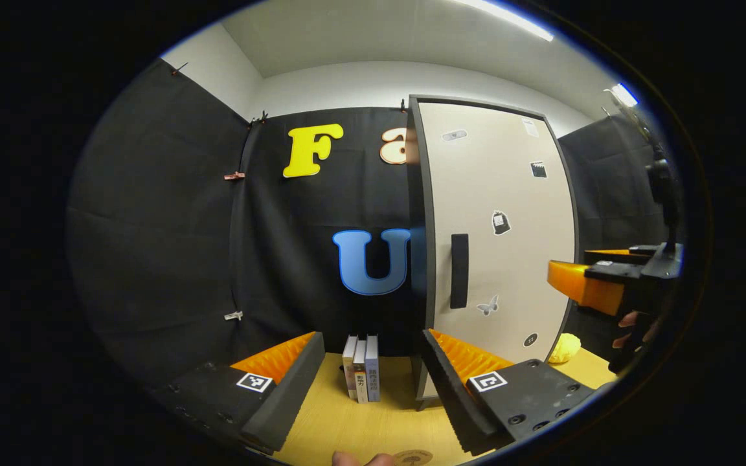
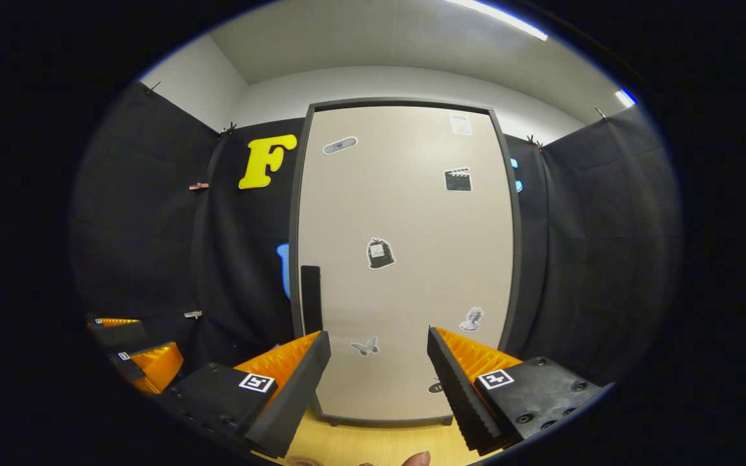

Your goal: Open the cabinet door with the right hand, grasp the bottle in the cabinet with the left hand and place it on the coaster, then close the cabinet door with the right hand.

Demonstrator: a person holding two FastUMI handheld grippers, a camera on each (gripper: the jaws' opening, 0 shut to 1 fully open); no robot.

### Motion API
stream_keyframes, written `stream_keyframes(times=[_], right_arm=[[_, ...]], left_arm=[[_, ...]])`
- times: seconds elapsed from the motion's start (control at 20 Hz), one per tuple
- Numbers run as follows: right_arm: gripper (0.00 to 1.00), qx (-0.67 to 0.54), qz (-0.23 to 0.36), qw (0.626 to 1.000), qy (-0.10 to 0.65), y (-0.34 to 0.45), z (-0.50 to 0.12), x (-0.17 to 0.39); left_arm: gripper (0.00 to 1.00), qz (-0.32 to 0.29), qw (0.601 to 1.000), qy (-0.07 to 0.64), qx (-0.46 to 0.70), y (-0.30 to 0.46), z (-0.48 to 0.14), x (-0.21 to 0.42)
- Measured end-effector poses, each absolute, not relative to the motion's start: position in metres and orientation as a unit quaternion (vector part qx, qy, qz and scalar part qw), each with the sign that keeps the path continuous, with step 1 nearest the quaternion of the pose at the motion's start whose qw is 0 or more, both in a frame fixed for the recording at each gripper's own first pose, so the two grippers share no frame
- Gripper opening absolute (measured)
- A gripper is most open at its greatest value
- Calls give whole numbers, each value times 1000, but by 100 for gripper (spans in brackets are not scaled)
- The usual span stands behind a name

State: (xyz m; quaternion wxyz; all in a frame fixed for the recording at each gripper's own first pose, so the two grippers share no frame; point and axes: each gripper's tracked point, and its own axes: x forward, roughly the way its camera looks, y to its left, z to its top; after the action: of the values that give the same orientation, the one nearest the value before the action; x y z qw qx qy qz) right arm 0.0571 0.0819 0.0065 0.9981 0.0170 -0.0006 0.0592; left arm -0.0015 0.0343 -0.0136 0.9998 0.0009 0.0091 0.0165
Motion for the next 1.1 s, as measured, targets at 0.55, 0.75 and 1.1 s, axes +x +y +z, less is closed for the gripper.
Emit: stream_keyframes(times=[0.55,0.75,1.1], right_arm=[[98,42,94,994,35,176,-32,166],[71,31,68,997,27,181,-38,195],[21,40,81,995,32,187,-42,198]], left_arm=[[95,54,998,32,-10,78,-36,8],[95,66,997,37,-15,91,-41,7],[95,74,996,43,-21,96,-47,1]])
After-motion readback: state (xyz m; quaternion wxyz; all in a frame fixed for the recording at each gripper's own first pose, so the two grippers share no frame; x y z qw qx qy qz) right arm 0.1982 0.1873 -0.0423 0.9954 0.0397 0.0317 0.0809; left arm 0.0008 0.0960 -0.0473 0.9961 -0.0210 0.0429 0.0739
